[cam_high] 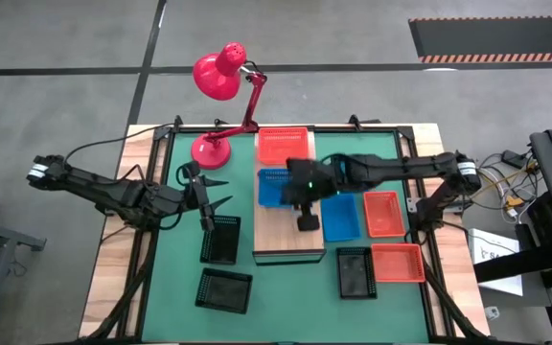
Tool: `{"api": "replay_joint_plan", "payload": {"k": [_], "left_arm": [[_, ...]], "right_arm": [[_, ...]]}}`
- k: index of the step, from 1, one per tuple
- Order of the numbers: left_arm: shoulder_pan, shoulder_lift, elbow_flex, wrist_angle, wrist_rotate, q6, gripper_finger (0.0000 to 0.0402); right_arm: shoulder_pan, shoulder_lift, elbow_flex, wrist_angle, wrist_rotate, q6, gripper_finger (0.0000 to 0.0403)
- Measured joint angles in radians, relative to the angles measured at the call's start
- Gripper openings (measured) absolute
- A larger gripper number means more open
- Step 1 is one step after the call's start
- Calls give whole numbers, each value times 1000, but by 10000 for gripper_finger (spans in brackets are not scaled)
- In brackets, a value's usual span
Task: Stack baskets on shelf by color
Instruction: Put the top left black bin on the shelf
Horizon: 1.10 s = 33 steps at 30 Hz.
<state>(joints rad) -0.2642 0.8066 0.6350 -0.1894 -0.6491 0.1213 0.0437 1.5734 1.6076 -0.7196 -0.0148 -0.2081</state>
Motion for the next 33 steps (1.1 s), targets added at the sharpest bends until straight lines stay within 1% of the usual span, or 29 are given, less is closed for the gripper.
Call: {"api": "replay_joint_plan", "payload": {"k": [3,5,6,8,10,12,14,16,18,20,24,28,33], "left_arm": [[1,20,2,-4,0,-111,169],[7,35,13,-22,-14,-235,169],[13,45,28,-62,-29,-317,169],[16,68,68,-221,-50,-538,165],[16,103,115,-428,-35,-788,157],[5,149,142,-591,-13,-1012,145],[-6,199,157,-714,52,-1164,131],[-7,249,180,-787,158,-1263,119],[-9,290,199,-839,282,-1322,111],[-11,328,214,-866,355,-1341,110],[-11,378,227,-872,424,-1340,120],[-11,404,225,-870,515,-1350,148],[-14,449,224,-866,538,-1401,194]], "right_arm": [[65,-1,-8,-7,40,-1,9],[110,-1,-10,-33,79,3,8],[133,-1,-11,-56,109,9,8],[179,-9,-13,-102,172,39,8],[217,-19,-19,-140,214,69,8],[254,-34,-32,-160,244,99,8],[278,-55,-58,-164,251,116,8],[292,-82,-92,-164,253,128,8],[301,-118,-133,-158,265,141,8],[304,-159,-183,-140,288,148,8],[303,-253,-313,-10,304,135,8],[305,-350,-440,117,304,122,8],[306,-450,-589,309,303,64,8]]}}
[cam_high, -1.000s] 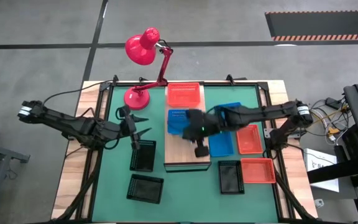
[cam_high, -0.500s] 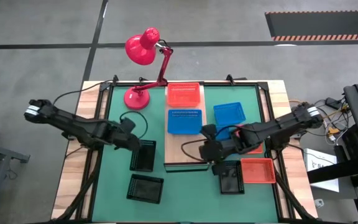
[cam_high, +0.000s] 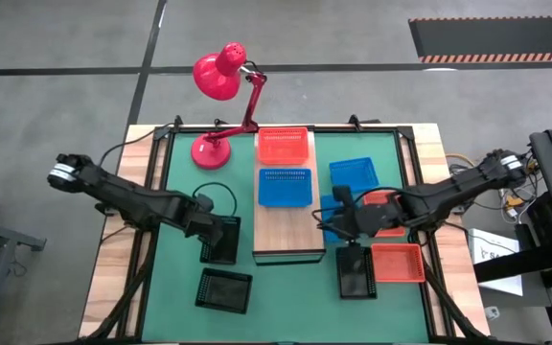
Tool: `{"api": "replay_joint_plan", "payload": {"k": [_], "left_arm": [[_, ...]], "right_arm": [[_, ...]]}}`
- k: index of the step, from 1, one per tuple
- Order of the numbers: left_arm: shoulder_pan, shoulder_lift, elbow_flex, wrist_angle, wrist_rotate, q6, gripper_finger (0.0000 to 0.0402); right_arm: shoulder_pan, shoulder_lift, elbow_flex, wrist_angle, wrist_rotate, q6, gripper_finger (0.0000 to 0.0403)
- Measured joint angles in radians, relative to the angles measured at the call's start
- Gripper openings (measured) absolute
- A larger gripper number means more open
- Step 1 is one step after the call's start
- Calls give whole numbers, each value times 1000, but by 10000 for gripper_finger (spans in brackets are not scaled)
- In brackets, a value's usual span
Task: Stack baskets on shelf by color
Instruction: Put the top left black bin on the shelf
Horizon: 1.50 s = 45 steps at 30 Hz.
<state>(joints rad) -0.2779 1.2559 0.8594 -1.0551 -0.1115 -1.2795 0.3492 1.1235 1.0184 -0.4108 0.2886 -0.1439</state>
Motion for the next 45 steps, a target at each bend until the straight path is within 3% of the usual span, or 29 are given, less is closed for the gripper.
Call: {"api": "replay_joint_plan", "payload": {"k": [5,12,16,26,35,41,45], "left_arm": [[1,72,-1,27,26,0,214],[1,134,-1,52,57,6,202],[1,143,-1,52,75,5,160],[2,136,0,52,75,-1,8],[2,103,0,51,42,9,3],[2,-11,25,16,24,23,2],[-4,-102,89,-19,25,112,1]], "right_arm": [[0,-76,-90,117,-1,-66,8],[0,-130,-156,186,-1,-112,8],[0,-135,-190,209,-1,-151,8],[0,-135,-191,210,-1,-171,8],[0,-135,-191,207,-2,-162,9],[0,-135,-191,207,-2,-161,9],[0,-135,-191,207,-2,-162,9]]}}
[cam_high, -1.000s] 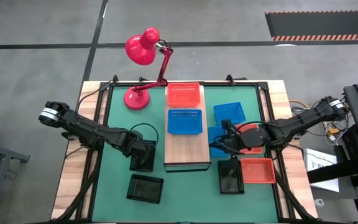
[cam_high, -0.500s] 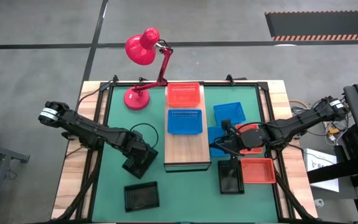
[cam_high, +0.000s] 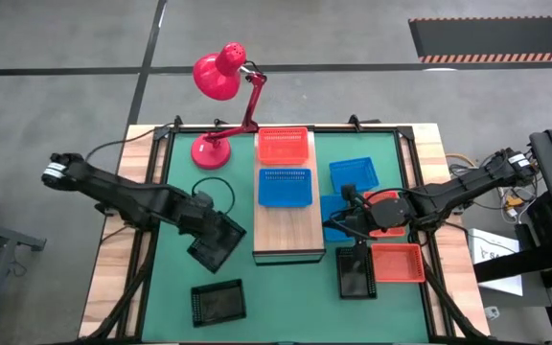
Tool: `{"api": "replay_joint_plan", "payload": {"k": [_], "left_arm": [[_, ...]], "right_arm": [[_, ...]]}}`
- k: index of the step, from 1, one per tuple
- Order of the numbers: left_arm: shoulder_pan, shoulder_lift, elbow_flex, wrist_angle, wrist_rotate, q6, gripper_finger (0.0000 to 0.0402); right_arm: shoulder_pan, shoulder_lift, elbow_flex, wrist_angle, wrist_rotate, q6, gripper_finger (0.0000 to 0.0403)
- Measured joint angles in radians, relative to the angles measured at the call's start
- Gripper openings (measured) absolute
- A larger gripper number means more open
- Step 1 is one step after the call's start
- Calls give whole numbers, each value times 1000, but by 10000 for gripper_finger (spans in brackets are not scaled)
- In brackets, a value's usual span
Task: Stack baskets on shelf by color
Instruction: Put the top left black bin on the shelf
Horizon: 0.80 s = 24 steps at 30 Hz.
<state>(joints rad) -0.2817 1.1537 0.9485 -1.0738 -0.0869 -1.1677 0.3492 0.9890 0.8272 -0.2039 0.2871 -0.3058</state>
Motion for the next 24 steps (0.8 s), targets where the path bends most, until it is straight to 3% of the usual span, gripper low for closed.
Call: {"api": "replay_joint_plan", "payload": {"k": [12,24], "left_arm": [[-14,-120,309,-13,38,334,0],[2,123,592,13,6,537,0]], "right_arm": [[0,0,-1,-2,0,0,9],[0,0,-5,-2,0,-1,9]]}}
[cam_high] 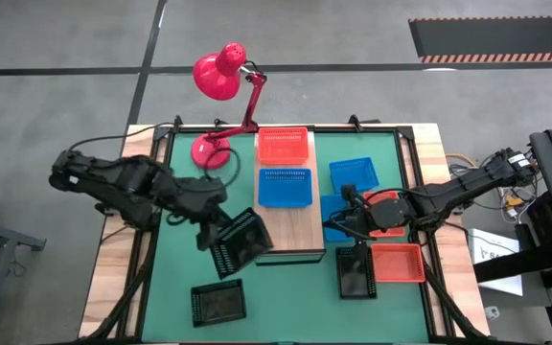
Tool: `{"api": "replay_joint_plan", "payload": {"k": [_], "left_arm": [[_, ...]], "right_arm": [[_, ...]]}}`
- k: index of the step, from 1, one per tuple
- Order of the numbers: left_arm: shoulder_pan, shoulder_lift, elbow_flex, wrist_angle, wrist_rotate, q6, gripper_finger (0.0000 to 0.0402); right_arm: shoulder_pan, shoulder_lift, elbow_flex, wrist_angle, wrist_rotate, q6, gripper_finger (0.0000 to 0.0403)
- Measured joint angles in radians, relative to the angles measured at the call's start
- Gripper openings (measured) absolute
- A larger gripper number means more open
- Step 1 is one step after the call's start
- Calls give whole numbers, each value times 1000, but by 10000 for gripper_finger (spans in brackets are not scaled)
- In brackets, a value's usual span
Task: Stack baskets on shelf by color
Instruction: Put the top left black bin on the shelf
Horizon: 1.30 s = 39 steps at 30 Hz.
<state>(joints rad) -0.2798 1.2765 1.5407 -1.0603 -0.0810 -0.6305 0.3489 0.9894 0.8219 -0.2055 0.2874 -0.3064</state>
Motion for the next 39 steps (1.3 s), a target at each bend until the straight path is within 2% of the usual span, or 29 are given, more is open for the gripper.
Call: {"api": "replay_joint_plan", "payload": {"k": [13,22,39], "left_arm": [[121,268,276,-183,55,219,0],[232,342,299,-200,155,363,0],[274,418,296,-213,181,464,0]], "right_arm": [[0,0,-3,-5,0,0,9],[0,0,-5,-22,0,2,9],[0,0,-5,-24,1,1,9]]}}
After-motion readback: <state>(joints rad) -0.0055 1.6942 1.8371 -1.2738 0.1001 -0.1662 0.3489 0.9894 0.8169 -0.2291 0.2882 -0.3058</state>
